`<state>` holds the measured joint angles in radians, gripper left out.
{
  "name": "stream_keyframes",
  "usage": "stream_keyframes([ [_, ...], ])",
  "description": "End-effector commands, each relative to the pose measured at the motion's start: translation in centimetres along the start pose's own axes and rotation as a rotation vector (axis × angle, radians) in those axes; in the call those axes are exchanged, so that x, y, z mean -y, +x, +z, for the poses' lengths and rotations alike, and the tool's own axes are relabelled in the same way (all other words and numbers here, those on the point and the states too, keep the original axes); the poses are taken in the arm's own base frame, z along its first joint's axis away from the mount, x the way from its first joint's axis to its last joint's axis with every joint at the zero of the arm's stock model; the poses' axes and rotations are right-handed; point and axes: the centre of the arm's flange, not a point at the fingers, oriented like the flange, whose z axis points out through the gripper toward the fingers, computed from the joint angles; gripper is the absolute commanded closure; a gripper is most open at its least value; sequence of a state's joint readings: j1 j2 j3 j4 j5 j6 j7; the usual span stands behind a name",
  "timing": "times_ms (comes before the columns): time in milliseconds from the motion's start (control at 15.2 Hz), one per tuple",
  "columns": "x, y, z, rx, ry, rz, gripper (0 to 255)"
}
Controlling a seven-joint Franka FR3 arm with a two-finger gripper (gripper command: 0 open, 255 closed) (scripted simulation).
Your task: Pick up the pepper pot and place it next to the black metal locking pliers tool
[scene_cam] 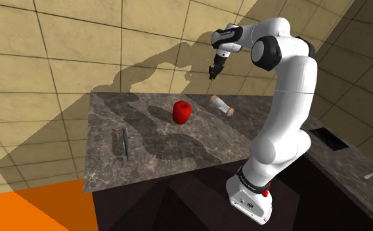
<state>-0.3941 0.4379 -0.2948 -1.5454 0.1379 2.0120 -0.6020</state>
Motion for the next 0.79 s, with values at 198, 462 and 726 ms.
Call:
stream_keyframes([
  [198, 3.0, -1.9, 3.0, 0.167, -0.121, -0.147, 0],
  [462, 5.3, -4.8, 5.9, 0.335, -0.242, -0.294, 0],
  [726, 5.2, -6.0, 7.9, 0.367, -0.264, -0.322, 0],
])
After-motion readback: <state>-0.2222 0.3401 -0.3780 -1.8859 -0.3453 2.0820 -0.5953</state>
